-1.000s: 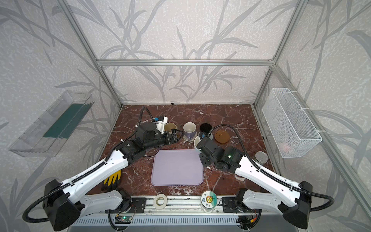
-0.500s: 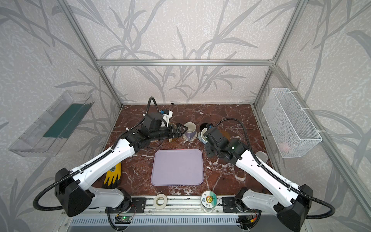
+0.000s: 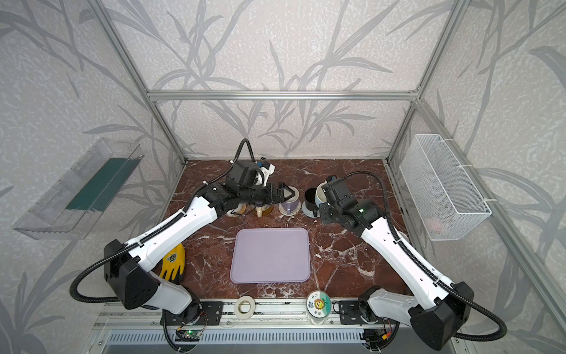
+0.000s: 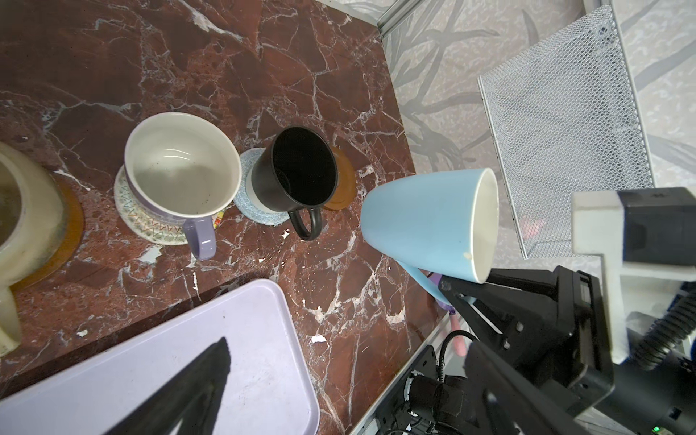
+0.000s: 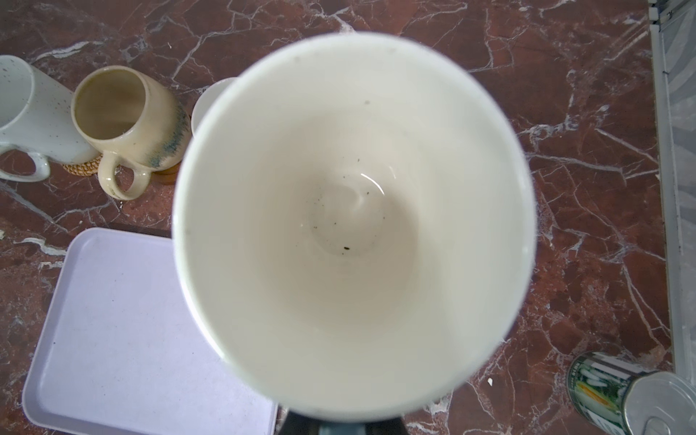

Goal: Place cups on coasters
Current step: Place the cup on the coaster.

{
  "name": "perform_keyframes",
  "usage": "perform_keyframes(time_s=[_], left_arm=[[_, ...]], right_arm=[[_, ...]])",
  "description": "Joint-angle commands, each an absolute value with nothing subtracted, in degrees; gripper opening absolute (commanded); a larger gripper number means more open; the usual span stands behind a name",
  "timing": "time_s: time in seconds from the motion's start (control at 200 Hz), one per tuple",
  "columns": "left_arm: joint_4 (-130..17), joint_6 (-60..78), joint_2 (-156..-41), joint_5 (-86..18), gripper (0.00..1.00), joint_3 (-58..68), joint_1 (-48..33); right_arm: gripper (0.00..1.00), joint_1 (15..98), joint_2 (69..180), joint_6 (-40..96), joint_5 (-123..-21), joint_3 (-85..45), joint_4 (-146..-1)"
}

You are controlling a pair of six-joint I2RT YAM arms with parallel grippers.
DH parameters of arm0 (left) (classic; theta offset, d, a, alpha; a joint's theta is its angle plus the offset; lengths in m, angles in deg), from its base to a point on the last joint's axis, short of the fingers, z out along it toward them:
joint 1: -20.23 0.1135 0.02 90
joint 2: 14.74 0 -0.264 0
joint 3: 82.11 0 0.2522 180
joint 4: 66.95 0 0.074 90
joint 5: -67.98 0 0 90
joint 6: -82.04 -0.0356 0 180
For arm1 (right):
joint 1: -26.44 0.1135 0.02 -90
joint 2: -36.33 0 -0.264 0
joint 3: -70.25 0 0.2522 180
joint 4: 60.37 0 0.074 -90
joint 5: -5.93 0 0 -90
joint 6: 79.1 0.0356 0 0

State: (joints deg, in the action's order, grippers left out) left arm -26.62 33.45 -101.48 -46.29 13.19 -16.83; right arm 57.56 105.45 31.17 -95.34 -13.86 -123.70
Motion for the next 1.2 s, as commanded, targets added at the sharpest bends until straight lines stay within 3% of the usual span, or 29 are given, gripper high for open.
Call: perform_keyframes(time_s=[0.0, 0.3, 0.5, 1.195], left_arm=[[-29.4, 39.2, -102.0, -48.6, 0.99, 15.2, -17.0], [-39.5, 45.5, -104.0, -51.4, 0.98, 15.4, -17.1], [-38.8, 46.1, -106.9, -50.6, 0.98, 17.6, -17.6], [-29.3, 40.8, -117.9, -49.5, 0.96, 28.1, -19.0]], right_arm=[[0.00, 55.5, 105.3, 31.1, -94.2, -16.7, -120.0], [0.00, 47.9, 106.6, 31.8, -89.9, -16.6, -117.6], [0.00, 43.6, 108.3, 32.6, -88.3, -15.1, -117.1], [0.00, 41.7, 120.9, 30.7, -95.0, -15.2, -114.3]])
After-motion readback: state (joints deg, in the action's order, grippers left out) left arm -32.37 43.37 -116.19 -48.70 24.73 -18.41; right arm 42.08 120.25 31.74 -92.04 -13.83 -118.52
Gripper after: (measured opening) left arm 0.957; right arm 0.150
